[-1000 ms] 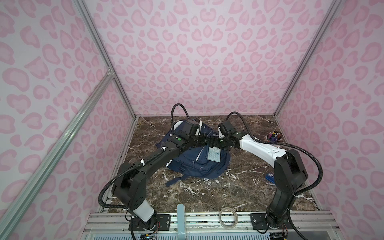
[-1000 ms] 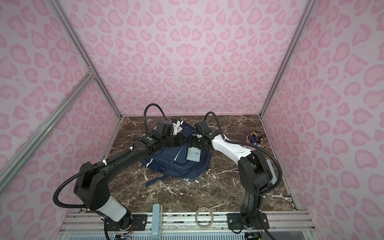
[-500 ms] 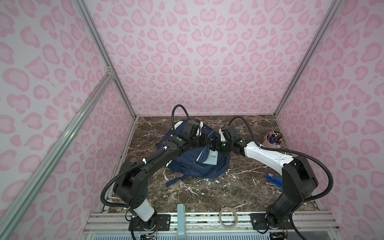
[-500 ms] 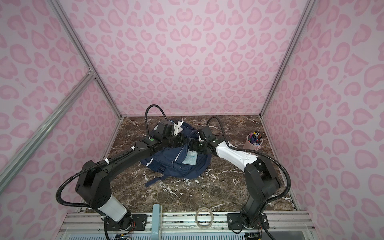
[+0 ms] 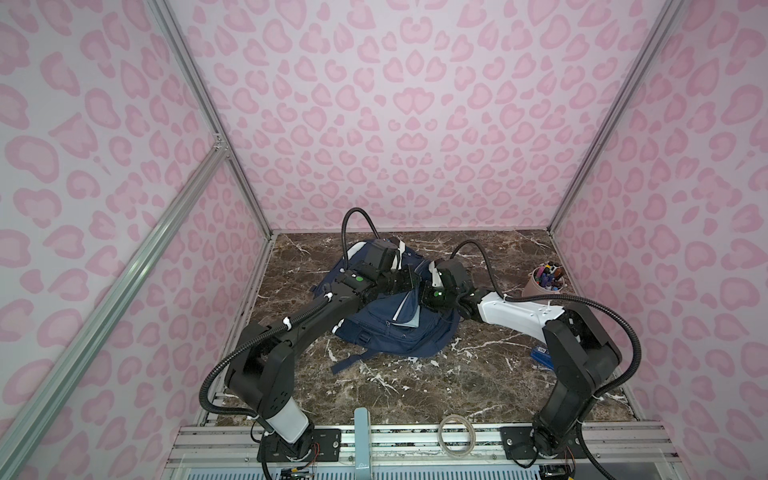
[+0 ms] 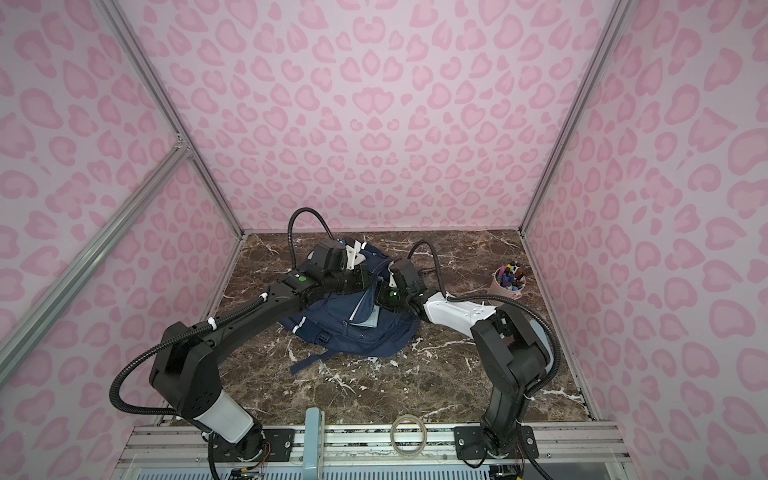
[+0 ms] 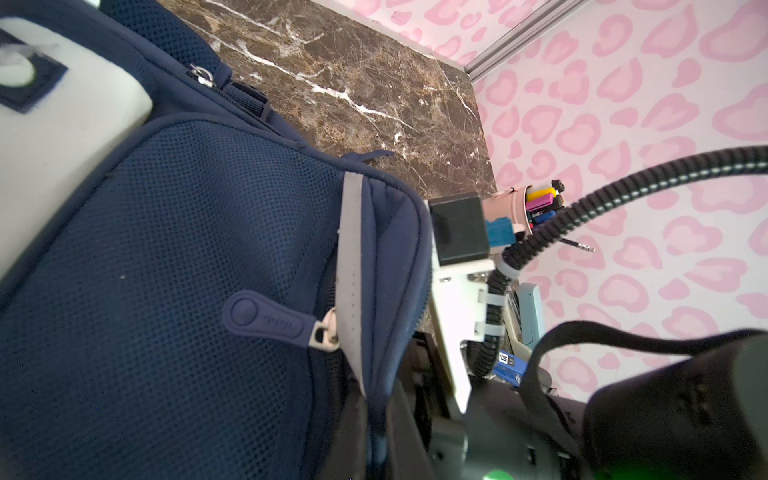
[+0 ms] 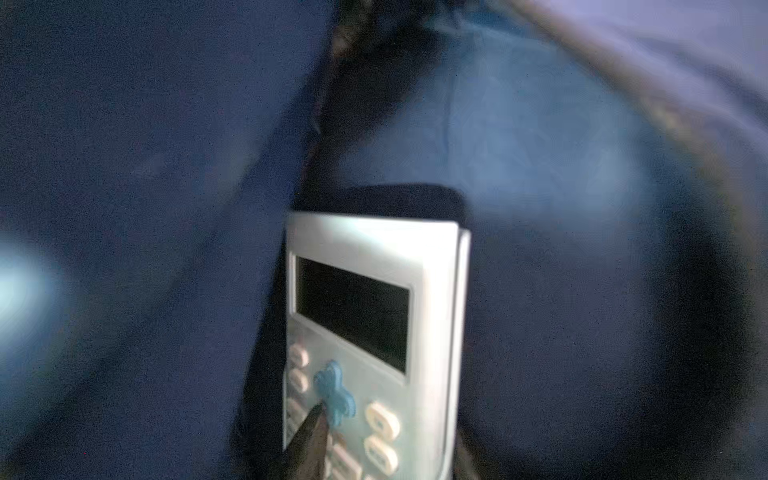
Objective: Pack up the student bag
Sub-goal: 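Insert the calculator into the open front pocket with the right gripper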
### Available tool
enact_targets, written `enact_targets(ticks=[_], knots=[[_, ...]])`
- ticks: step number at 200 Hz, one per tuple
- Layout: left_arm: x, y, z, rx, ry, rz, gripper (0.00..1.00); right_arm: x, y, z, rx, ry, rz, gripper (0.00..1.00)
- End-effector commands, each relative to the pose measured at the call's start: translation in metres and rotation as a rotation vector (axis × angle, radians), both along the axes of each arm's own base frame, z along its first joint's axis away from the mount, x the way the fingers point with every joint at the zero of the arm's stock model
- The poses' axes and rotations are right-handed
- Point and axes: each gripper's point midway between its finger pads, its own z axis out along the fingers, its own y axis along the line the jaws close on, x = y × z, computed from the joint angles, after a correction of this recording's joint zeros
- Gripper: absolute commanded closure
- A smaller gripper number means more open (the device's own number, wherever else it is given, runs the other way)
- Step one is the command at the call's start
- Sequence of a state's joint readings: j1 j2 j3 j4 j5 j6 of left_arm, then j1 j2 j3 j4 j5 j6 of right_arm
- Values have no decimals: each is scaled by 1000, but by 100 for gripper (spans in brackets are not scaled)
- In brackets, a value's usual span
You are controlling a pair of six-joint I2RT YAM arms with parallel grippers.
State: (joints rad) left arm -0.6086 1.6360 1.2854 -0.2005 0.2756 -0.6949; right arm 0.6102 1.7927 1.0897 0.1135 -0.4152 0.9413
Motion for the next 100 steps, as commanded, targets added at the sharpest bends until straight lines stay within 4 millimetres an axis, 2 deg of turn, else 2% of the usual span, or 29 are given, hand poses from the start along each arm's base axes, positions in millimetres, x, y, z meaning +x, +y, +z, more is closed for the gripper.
enact_targets(ticks=[1, 19, 34, 43, 74, 100], knots=[[3, -12, 31, -89, -66, -35, 97, 23, 26, 29, 175, -84, -63, 54], [6, -5, 25, -54, -71, -5, 97, 14, 32, 17, 125, -73, -49, 46], [8, -3, 21, -53, -68, 4, 97, 2, 24, 2, 48, -50, -29, 32], [8, -3, 19, -60, -60, -5, 97, -5, 17, -3, 22, -46, -25, 30], [8, -6, 19, -73, -61, -13, 97, -25, -7, -16, -73, -41, -12, 36], [7, -8, 24, -89, -65, -20, 97, -28, -5, -18, -73, -45, 6, 52]])
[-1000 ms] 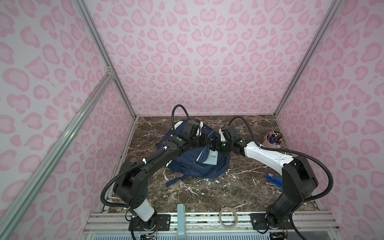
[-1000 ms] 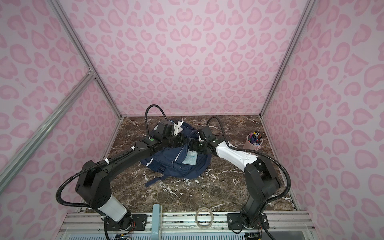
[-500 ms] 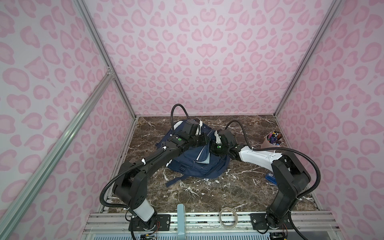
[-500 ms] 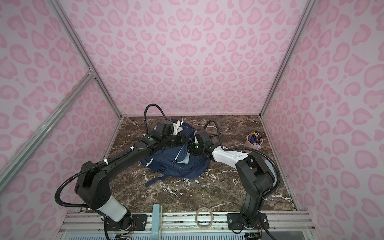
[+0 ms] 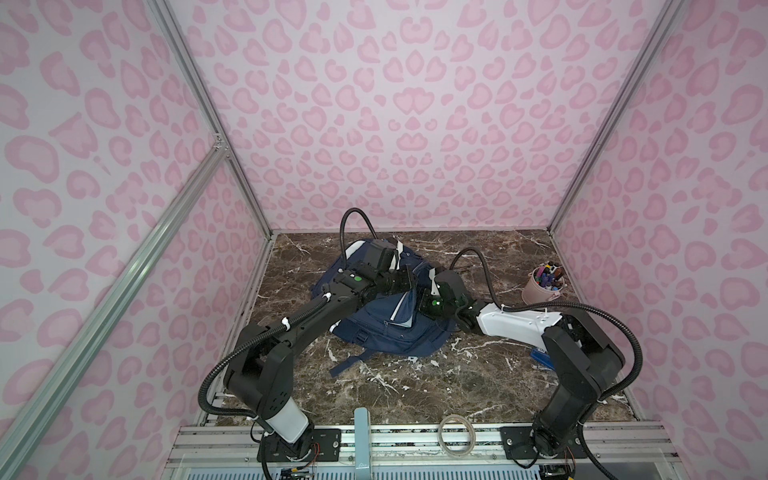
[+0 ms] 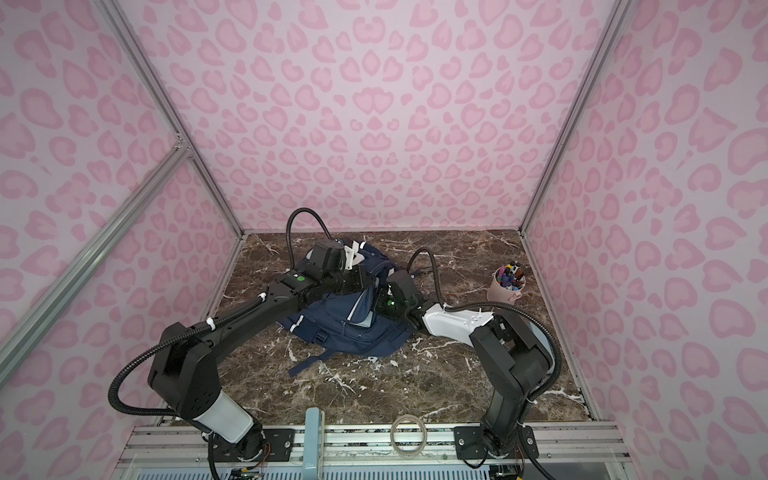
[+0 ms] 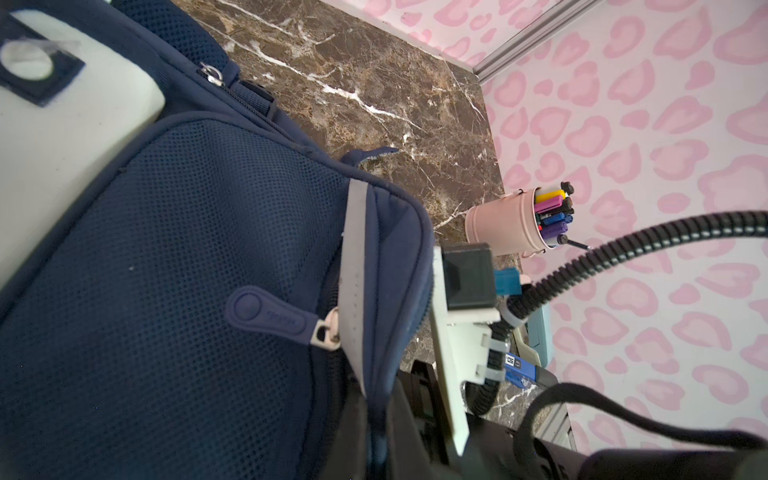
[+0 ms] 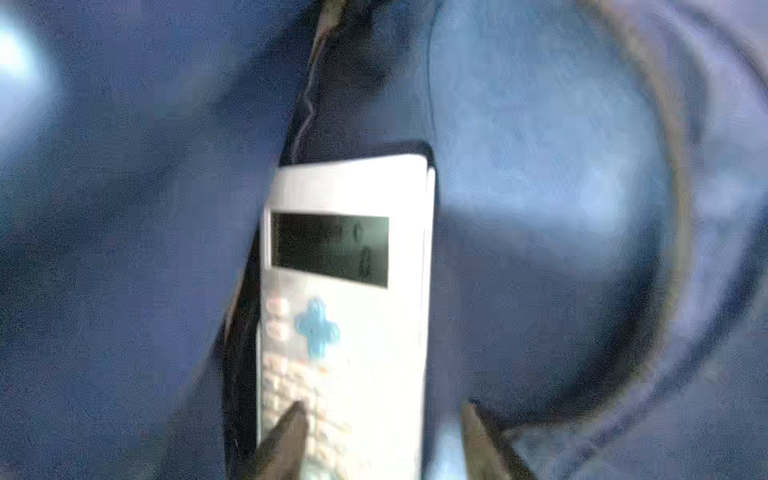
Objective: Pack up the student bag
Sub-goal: 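Insert the calculator into the open front pocket with the right gripper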
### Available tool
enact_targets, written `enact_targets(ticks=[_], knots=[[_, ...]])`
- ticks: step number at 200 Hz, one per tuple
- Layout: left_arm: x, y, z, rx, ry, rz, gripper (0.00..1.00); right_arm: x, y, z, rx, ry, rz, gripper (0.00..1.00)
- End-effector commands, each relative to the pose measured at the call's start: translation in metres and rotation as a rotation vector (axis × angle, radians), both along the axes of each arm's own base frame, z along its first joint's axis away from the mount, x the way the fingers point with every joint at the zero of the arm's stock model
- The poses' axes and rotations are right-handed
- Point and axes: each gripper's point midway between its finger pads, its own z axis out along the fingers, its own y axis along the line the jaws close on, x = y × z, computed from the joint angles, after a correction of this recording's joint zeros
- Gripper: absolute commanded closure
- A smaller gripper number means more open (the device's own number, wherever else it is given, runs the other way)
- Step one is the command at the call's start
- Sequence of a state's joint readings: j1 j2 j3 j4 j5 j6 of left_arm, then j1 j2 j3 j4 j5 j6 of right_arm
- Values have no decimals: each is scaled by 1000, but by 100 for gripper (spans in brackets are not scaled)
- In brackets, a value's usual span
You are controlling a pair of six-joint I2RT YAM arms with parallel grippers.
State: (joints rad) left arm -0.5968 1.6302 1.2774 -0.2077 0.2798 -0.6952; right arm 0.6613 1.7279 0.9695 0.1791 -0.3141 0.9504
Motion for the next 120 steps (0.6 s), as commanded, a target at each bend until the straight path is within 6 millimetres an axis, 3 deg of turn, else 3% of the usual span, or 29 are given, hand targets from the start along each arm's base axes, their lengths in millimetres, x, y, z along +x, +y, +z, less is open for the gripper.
enact_targets(ticks=[1, 29, 60, 75, 93, 109, 120], knots=[[6, -13, 26, -91, -75, -28, 97, -7, 1, -8, -34, -4, 40, 52], [5, -11, 14, -70, -53, -24, 97, 0, 20, 3, 28, -51, 61, 67], [5, -4, 3, -41, -49, 1, 94, 11, 38, 9, 71, -76, 94, 69], [4, -2, 5, -36, -59, 4, 89, 6, 32, 6, 82, -74, 76, 65], [4, -1, 0, -27, -58, 5, 75, -7, 17, -5, 19, -45, 82, 47], [4, -1, -10, -19, -41, 9, 67, -19, -1, -11, -38, -42, 70, 44], [3, -3, -18, -22, -25, 5, 66, -25, -10, -11, -61, -46, 63, 44]])
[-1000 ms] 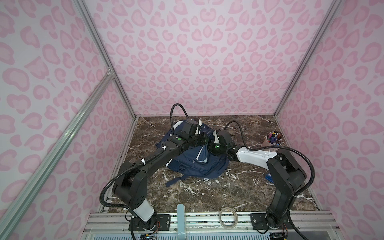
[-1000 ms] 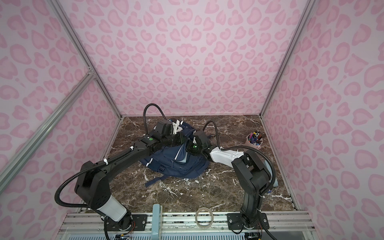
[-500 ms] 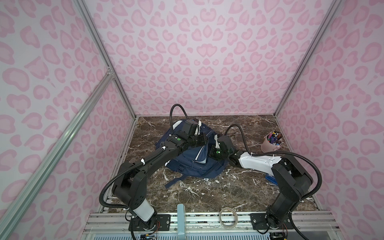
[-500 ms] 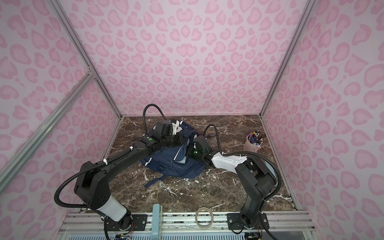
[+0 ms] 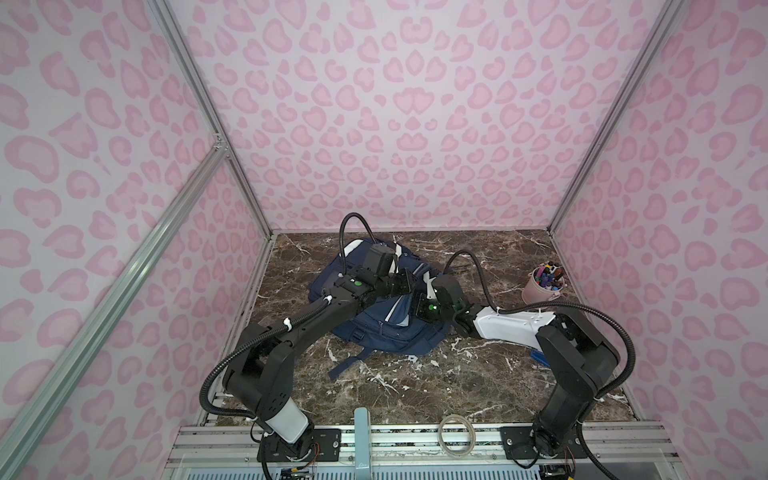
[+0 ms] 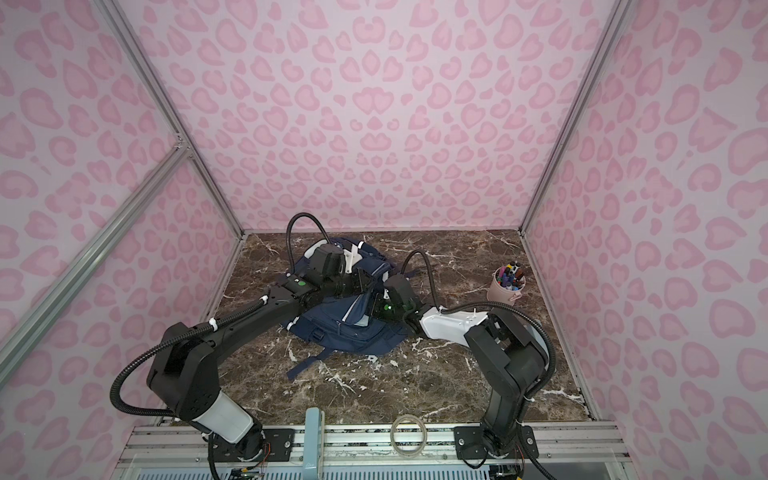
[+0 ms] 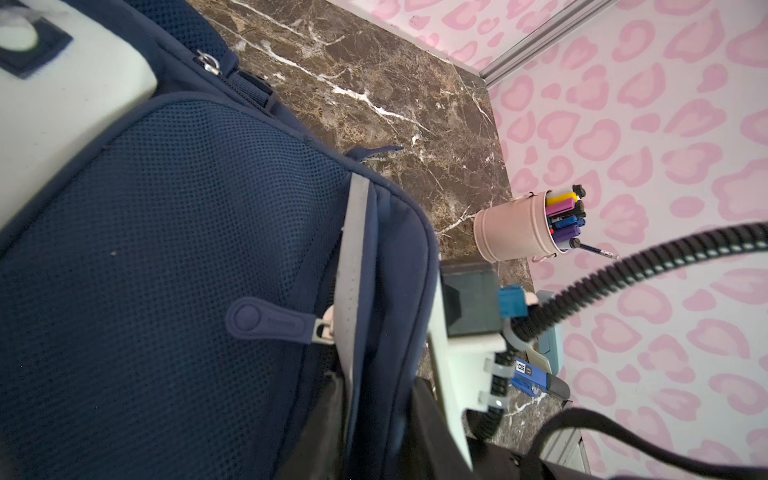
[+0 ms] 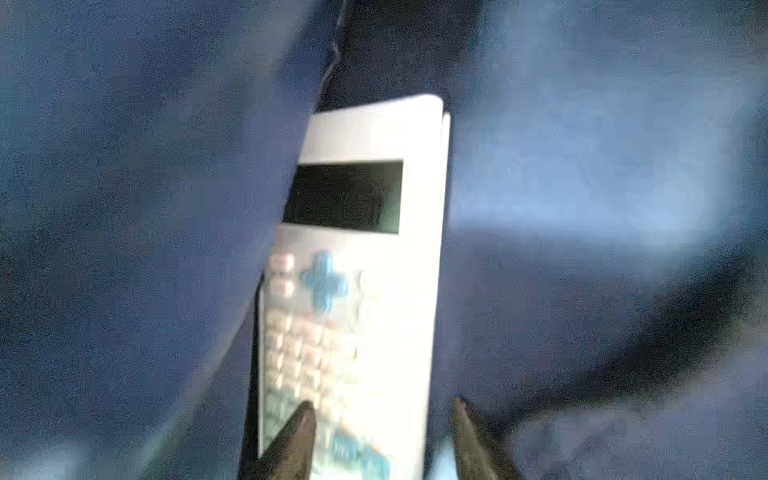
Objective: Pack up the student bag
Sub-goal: 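Insert the calculator into the open front pocket with the right gripper, then release the calculator and grasp the front pocket zipper pull with the right gripper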
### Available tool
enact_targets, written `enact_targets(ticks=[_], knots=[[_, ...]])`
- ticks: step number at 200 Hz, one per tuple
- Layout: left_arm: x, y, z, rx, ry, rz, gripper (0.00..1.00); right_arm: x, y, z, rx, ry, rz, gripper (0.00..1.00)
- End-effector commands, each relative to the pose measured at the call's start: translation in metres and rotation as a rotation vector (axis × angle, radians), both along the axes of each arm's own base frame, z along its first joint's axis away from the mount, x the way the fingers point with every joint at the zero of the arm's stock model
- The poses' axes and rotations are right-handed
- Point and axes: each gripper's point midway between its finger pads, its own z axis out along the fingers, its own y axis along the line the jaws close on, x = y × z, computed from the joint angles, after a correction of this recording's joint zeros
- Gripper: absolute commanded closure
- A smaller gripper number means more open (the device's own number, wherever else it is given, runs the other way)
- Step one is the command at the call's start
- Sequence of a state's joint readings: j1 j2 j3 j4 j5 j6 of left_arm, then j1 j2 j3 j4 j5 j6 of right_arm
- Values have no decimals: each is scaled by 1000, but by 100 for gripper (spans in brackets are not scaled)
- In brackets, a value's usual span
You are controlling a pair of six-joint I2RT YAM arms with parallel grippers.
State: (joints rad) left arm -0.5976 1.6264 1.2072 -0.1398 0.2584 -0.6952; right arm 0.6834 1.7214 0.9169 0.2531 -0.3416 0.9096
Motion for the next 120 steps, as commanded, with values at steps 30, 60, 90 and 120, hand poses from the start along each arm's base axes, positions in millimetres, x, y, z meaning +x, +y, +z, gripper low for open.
enact_targets(ticks=[30, 60, 90, 120], knots=[[2, -8, -12, -41, -1, -13, 57, -24, -34, -18, -133, 15, -1, 49], [-6, -1, 5, -24, -40, -8, 37, -35, -38, -14, -89, 27, 1, 63], [-24, 39, 12, 109, -85, 57, 33, -66, -55, -3, -196, -19, 7, 60], [-49, 92, -10, 188, -84, 182, 39, -91, -47, 5, -301, -83, 21, 52]])
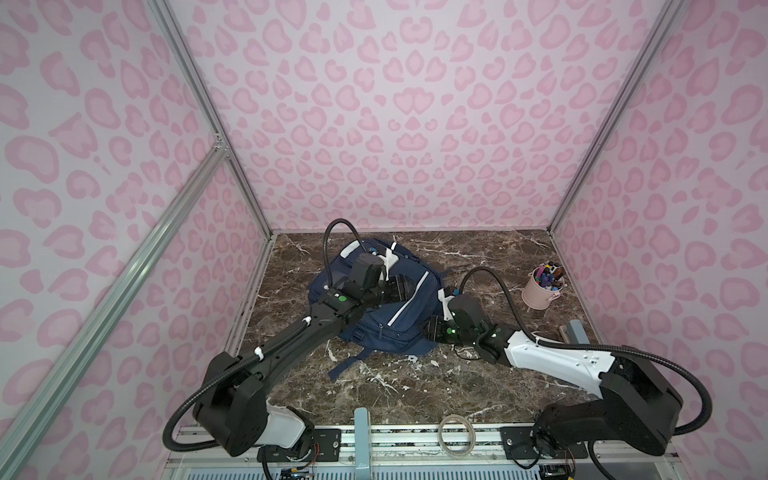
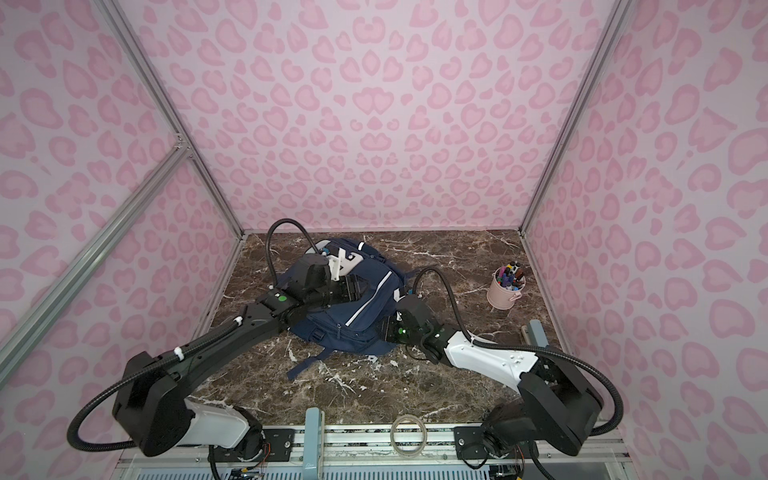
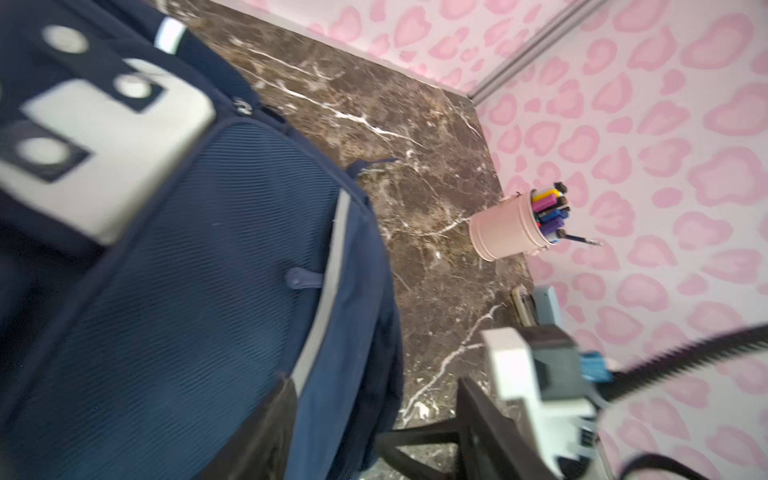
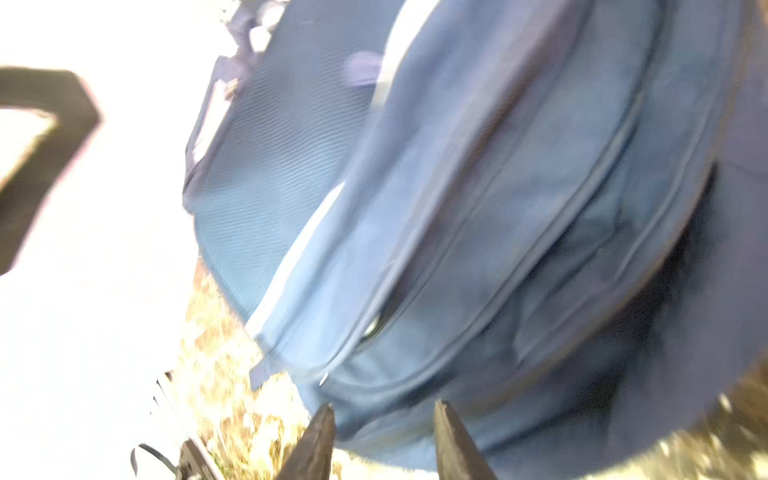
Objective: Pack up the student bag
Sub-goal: 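Release the calculator and grasp the front pocket zipper pull with the right gripper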
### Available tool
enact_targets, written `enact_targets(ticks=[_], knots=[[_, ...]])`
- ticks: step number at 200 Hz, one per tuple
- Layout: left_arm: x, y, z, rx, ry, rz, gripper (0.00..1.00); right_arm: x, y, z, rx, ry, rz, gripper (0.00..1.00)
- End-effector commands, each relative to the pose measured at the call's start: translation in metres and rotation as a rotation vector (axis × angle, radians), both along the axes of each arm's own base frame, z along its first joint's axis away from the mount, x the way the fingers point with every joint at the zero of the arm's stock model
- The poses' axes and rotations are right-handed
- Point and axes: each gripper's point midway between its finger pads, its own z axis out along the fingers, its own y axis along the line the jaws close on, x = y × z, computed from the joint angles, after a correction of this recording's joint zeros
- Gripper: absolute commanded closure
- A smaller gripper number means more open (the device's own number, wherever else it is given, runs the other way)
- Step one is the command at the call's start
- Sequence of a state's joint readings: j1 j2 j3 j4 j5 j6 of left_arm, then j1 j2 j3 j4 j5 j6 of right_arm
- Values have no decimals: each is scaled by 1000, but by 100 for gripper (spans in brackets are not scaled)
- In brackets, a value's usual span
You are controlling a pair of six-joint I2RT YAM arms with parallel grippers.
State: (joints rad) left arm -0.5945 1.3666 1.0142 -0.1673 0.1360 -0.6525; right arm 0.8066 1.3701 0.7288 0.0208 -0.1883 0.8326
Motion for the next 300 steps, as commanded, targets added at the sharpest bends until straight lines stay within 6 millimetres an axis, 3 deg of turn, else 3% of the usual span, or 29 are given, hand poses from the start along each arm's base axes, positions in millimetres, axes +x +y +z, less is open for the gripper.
enact_targets(ticks=[1, 24, 60, 94, 115, 143, 176, 183, 207, 225, 244, 253, 275, 300], knots=[[-16, 43, -28, 123, 18, 112, 39, -12, -9, -12, -148, -29, -28, 52], [-28, 69, -44, 159, 4, 191, 37, -23, 25, -7, -192, -89, 18, 51], [-16, 88, -46, 218, -34, 274, 34, -29, 76, -10, -213, -122, 82, 47], [-4, 75, -63, 202, 4, 243, 34, -19, 105, -21, -203, -115, 95, 46], [-1, 71, -73, 212, 25, 231, 49, -13, 115, -21, -220, -132, 97, 46], [-4, 72, -73, 196, 28, 239, 59, -2, 114, -34, -264, -102, 51, 49], [-6, 82, -76, 226, 29, 266, 63, 12, 114, -45, -335, -101, 24, 53], [-6, 84, -79, 231, 35, 269, 68, 14, 114, -46, -341, -107, 18, 55], [-8, 84, -85, 225, 46, 265, 69, 19, 115, -45, -366, -132, 19, 66], [-6, 85, -86, 232, 38, 271, 69, 21, 113, -44, -388, -141, 23, 81], [-2, 84, -90, 239, 45, 268, 72, 16, 111, -46, -383, -132, 43, 96], [0, 83, -91, 237, 45, 267, 79, 12, 111, -46, -369, -129, 60, 100], [4, 86, -97, 261, 58, 279, 96, 1, 103, -51, -364, -103, 92, 100], [5, 96, -106, 264, 86, 297, 97, -12, 83, -58, -407, -79, 124, 100]])
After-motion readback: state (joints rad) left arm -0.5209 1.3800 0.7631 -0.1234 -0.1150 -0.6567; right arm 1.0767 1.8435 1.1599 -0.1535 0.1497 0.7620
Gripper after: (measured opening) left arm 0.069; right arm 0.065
